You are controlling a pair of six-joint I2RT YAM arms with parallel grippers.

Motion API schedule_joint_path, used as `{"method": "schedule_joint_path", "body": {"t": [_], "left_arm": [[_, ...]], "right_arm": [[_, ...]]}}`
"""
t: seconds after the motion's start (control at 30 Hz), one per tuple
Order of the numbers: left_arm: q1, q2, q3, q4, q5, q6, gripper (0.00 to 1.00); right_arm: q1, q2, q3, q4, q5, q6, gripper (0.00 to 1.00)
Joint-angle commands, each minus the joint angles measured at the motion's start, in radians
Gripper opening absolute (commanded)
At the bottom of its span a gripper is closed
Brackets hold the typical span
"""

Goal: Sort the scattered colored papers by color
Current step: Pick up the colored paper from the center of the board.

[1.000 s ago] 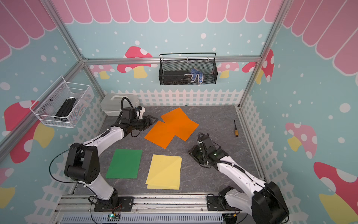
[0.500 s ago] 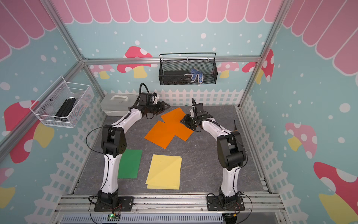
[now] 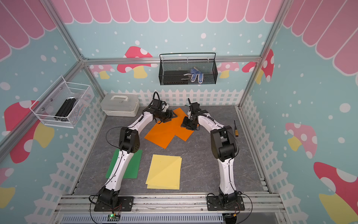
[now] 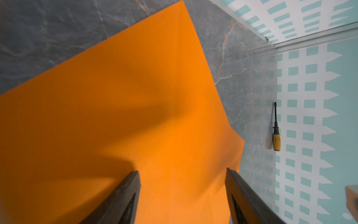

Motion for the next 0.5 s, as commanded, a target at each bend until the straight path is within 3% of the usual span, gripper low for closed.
{"method": "schedule_joint_path", "body": {"t": [0.0,0.47], "left_arm": [[-0.013,-0.049,-0.080,-0.056,-0.038,0.034,0.72],[-0.092,-0.266,-0.545,0.075,-0.095,0.023,0.71]], "right_arm": [[0.001,-0.010,-0.040,-0.022,0.006,-0.023,0.44],[0.000,-0.179,-0.267,0.043,0.030,-0.018,0.47]]}}
